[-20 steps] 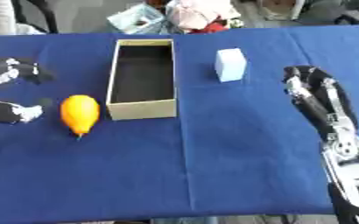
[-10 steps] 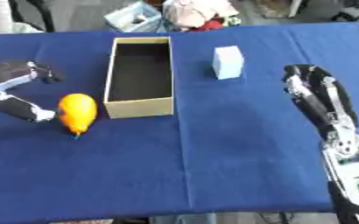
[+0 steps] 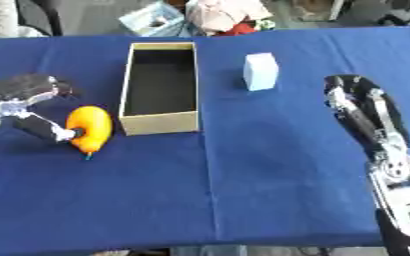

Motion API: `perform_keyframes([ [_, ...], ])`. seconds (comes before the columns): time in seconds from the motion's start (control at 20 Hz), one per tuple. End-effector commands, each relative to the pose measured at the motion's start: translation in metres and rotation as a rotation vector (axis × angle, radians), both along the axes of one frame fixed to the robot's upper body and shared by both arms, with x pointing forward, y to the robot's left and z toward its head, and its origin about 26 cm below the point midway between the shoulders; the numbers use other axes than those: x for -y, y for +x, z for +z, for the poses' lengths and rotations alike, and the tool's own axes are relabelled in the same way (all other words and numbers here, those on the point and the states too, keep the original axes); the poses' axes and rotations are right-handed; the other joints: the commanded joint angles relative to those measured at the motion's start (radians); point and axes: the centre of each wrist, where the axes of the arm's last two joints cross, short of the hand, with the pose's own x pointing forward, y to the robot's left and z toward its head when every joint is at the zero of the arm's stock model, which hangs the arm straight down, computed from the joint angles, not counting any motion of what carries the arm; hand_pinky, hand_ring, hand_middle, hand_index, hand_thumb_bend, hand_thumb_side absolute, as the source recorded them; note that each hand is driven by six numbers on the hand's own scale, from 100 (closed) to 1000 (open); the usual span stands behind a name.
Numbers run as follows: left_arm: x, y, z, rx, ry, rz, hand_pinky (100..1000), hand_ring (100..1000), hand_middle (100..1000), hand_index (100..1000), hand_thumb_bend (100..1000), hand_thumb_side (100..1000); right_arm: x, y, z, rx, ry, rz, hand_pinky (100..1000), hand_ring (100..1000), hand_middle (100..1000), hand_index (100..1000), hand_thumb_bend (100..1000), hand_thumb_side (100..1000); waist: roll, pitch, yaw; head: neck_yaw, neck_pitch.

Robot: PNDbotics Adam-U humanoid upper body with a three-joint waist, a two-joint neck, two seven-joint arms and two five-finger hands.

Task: Pick up objects on the table and place them in the box.

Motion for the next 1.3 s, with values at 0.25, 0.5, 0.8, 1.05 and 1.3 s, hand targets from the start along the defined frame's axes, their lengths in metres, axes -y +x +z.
perform_keyframes([
  [0.25,0.001,0.0,0.007,0.021,-0.02,-0.061,747,600,560,674,100,431,0.002,0.001,0.006,0.017,-0.003,-0.001,643,776,541,702,100,588,0.001,-0.016,-0.003,0.001,0.006],
  [0.5,0.003,-0.004,0.019,0.07,-0.058,-0.083,689,497,438,525,100,443,0.003,0.001,0.006,0.015,-0.002,-0.003,643,776,541,702,100,587,0.001,-0.018,-0.003,-0.002,0.006],
  [0.8,0.008,-0.016,0.052,0.175,-0.121,-0.125,660,456,366,447,100,454,0.004,0.001,0.005,0.014,-0.004,-0.007,643,776,541,703,100,586,0.001,-0.02,-0.002,-0.008,0.006],
  [1.05,0.018,-0.033,0.104,0.305,-0.146,-0.197,662,456,372,447,100,461,0.004,0.001,0.004,0.01,-0.006,-0.007,643,776,541,703,100,587,0.003,-0.023,-0.003,-0.011,0.006],
  [1.3,0.032,-0.03,0.132,0.369,-0.166,-0.221,664,462,379,453,100,458,0.003,0.001,0.004,0.006,-0.009,0.005,643,777,541,703,100,587,0.005,-0.025,-0.013,-0.002,0.006],
])
